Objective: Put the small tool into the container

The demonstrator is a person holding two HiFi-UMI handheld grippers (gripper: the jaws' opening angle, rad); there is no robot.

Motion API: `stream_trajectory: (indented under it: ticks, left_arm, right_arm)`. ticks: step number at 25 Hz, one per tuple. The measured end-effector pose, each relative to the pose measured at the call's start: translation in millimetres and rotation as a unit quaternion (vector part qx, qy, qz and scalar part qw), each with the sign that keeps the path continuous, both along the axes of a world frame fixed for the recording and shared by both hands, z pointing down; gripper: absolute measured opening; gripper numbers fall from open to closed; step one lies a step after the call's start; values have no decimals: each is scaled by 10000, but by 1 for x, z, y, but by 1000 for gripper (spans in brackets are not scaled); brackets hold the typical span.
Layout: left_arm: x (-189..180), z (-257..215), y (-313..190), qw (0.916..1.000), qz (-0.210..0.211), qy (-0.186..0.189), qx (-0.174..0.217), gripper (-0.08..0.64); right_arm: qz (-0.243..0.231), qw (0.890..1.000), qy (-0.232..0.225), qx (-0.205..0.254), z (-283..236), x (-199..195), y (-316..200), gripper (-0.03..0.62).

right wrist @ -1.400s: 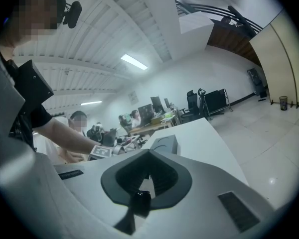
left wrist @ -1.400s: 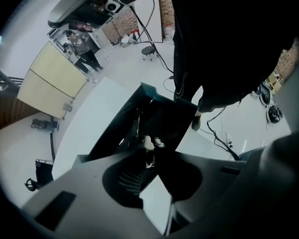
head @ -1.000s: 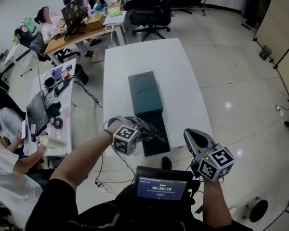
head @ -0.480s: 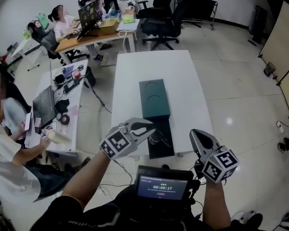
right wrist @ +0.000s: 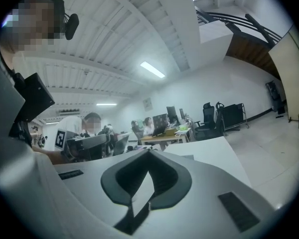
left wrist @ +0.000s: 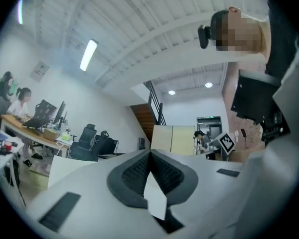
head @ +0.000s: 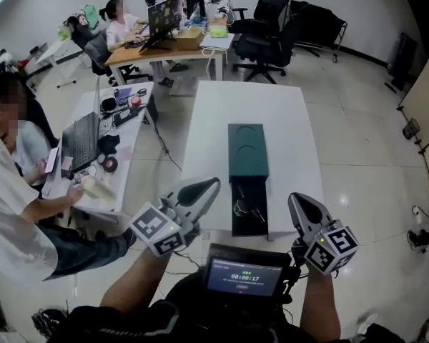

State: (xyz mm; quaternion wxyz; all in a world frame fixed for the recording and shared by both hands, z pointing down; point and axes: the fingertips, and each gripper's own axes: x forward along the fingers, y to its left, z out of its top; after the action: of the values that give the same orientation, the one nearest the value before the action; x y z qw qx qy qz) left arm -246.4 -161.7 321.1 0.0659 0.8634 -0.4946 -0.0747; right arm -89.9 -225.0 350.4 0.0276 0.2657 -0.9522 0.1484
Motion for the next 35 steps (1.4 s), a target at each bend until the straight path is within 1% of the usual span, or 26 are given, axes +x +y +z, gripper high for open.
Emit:
stream_trajectory:
  ticks: [1, 3, 5, 8, 10, 12, 16, 19, 23, 26, 28, 32, 35]
  left_arm:
    - [-8, -2, 7, 9998, -132, 109, -29, 31]
    - [-19, -6, 19, 9993, -324, 190, -12, 31]
    - [-31, -7, 31, 9988, -467, 142, -6, 31]
    - [-48, -1, 52, 9981, -607, -29, -43, 31]
    - [-55, 9, 68, 9981, -605, -124, -48, 31]
    - [-59, 22, 84, 9984, -548, -115, -89, 31]
    - [-68, 45, 110, 9985, -439, 118, -294, 31]
    - [-63, 42, 131, 9983, -451, 242, -295, 31]
    - [-44, 27, 161, 9983, -528, 163, -201, 31]
    - [-19, 15, 184, 9969, -740, 124, -228, 31]
    - [9, 5, 201, 9956, -891, 141, -243, 31]
    - [82, -5, 233, 9919, -1237, 196, -217, 31]
    - [128, -5, 259, 9893, -1433, 124, -243, 31]
  right_arm:
    - [-29, 10000, 15, 27, -1, -3, 3, 11]
    - [-83, 9999, 42, 37, -2, -9, 9, 11]
    - [-120, 9999, 52, 43, -2, -15, 17, 11]
    - [-117, 9998, 136, 31, 2, -28, 34, 9]
    - [-89, 9997, 235, 67, 5, -34, 47, 9]
    - [2, 9994, 323, 118, 8, -38, 60, 9]
    - [236, 9986, 463, 110, 9, -34, 89, 9]
    - [232, 9984, 511, 106, 2, -24, 110, 9]
    - [171, 9987, 406, 239, -10, -6, 135, 11]
    - [-14, 9987, 345, 362, -17, 16, 155, 9]
    - [-132, 9992, 200, 315, -21, 42, 170, 9]
    - [-333, 9988, 92, 356, -28, 113, 200, 9]
    - [-567, 9976, 38, 385, -24, 158, 223, 9]
